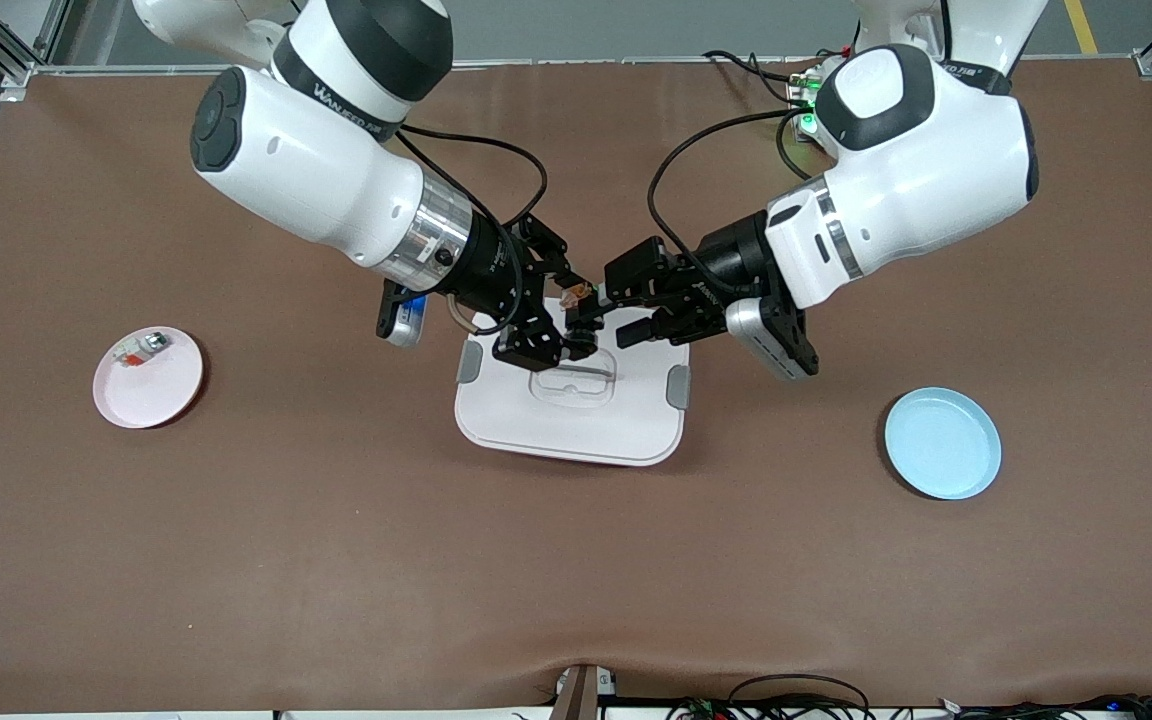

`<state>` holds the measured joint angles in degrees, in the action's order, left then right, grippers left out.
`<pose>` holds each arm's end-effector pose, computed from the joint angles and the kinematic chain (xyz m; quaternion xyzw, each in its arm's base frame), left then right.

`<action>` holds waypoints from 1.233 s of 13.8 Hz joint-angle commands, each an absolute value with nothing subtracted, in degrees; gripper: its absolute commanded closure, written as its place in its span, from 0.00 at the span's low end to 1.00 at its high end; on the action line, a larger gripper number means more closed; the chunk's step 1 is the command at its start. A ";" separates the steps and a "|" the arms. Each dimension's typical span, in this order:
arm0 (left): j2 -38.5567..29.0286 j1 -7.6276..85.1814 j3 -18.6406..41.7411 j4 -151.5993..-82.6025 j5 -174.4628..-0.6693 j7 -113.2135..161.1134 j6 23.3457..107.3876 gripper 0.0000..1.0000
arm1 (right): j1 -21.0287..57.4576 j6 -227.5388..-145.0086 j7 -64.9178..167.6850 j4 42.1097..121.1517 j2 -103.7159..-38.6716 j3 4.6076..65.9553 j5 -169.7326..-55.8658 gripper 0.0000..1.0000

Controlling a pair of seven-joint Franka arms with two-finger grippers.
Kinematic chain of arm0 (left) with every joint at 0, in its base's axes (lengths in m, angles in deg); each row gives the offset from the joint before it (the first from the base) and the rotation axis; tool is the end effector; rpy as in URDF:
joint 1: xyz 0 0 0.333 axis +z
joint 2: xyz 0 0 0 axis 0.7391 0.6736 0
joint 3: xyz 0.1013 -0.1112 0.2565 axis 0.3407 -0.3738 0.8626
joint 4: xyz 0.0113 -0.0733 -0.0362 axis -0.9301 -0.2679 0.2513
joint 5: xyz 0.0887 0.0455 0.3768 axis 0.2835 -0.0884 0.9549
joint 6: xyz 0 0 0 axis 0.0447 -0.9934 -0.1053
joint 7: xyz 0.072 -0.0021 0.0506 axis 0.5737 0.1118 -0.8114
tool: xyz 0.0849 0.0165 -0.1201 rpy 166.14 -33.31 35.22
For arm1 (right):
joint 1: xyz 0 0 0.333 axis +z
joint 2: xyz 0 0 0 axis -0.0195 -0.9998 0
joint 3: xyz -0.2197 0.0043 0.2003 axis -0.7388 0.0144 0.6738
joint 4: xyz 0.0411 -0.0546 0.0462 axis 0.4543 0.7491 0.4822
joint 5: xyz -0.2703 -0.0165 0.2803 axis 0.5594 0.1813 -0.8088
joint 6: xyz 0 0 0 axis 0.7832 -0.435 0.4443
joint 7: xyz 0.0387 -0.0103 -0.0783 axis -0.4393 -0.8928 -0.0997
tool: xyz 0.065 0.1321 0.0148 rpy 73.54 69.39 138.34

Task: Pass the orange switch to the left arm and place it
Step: 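Grasp the switch with the left gripper beside the right gripper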

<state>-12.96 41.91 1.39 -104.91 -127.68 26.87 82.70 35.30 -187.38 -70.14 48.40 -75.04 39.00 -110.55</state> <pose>0.5873 -0.3885 0.5315 0.8741 -0.0073 0.0862 0.4779 0.5888 0.4438 0.5374 -0.6471 0.6809 0.2197 0.2632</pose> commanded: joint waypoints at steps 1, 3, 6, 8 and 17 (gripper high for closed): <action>-12.37 40.80 1.31 -103.96 -127.97 27.85 83.20 0.35 | 36.53 -187.46 -71.86 46.42 -76.12 38.18 -110.76 1.00; -12.28 40.71 1.31 -104.05 -127.97 27.94 83.20 0.38 | 36.80 -187.46 -72.30 45.81 -76.90 38.09 -110.67 1.00; -11.84 40.71 1.31 -104.22 -127.79 27.94 83.20 0.40 | 37.15 -187.64 -73.00 44.31 -78.05 37.92 -110.67 1.00; -11.67 40.62 1.40 -104.31 -127.71 27.94 83.20 0.43 | 37.15 -187.64 -73.18 44.13 -78.23 37.83 -110.67 1.00; -10.61 40.62 1.31 -104.40 -125.60 27.68 83.20 0.74 | 37.15 -188.69 -73.62 43.43 -78.40 37.92 -110.67 1.00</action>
